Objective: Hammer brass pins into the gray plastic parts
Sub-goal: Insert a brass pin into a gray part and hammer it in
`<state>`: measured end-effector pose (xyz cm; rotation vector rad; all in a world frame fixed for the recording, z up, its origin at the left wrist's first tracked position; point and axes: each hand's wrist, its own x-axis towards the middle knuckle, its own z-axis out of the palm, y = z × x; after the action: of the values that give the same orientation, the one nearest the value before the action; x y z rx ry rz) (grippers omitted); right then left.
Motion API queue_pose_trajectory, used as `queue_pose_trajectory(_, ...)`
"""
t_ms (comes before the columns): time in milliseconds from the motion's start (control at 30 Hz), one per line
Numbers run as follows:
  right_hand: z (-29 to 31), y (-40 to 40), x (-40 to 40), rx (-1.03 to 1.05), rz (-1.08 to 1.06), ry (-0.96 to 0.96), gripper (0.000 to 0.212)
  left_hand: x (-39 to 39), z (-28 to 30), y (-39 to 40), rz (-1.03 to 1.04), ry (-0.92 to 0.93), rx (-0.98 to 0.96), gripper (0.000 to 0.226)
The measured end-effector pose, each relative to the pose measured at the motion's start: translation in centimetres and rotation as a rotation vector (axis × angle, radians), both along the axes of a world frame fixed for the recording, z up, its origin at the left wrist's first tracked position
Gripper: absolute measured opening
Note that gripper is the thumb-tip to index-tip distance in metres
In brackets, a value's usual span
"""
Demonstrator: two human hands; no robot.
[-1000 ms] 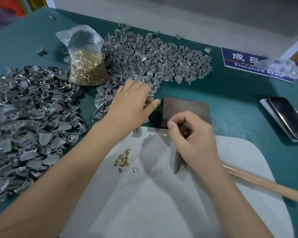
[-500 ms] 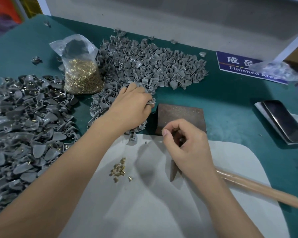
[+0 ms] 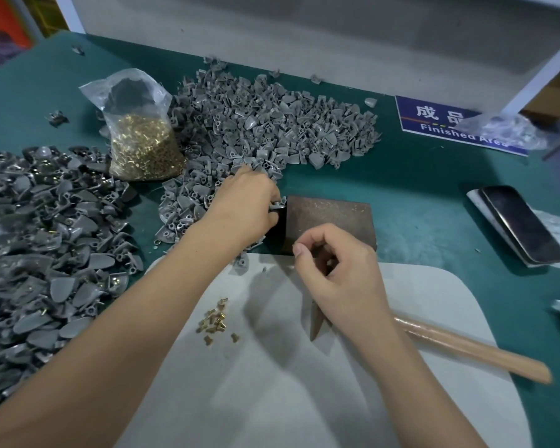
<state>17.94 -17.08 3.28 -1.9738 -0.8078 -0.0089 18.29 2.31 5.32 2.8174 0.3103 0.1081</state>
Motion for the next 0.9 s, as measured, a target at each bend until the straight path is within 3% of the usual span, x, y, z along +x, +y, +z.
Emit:
queue_pose_trajectory(200, -0.1, 0.0, 0.0, 0.004, 0.003, 0.007, 0.012, 0.3, 0.1, -0.1, -0.008, -0.004, 0.090, 0.004)
queue_pose_trajectory(433, -0.1, -0.1, 0.1, 0.001, 0.015, -0.018, 0.010, 0.0, 0.2, 0.3, -0.059, -0.014, 0.241, 0.016)
queue_pose_trajectory(633, 0.3, -0.1, 0.4, 0.005, 0.007, -0.043, 0.009, -7.6, 1.9, 0.1, -0.033, -0.231, -0.134, 0.021)
queue_pose_trajectory(767, 0.2, 0.2, -0.3, -0.012, 0.028, -0.044, 0.007, -13.3, 1.5, -1.8, -0.134, -0.094, -0.261, 0.012)
queue_pose_trajectory(900, 0.2, 0.4, -1.1, -0.009, 0.068, -0.045, 0.006, -14.8, 0.5, -2.3, -0.152, -0.033, -0.199, 0.012)
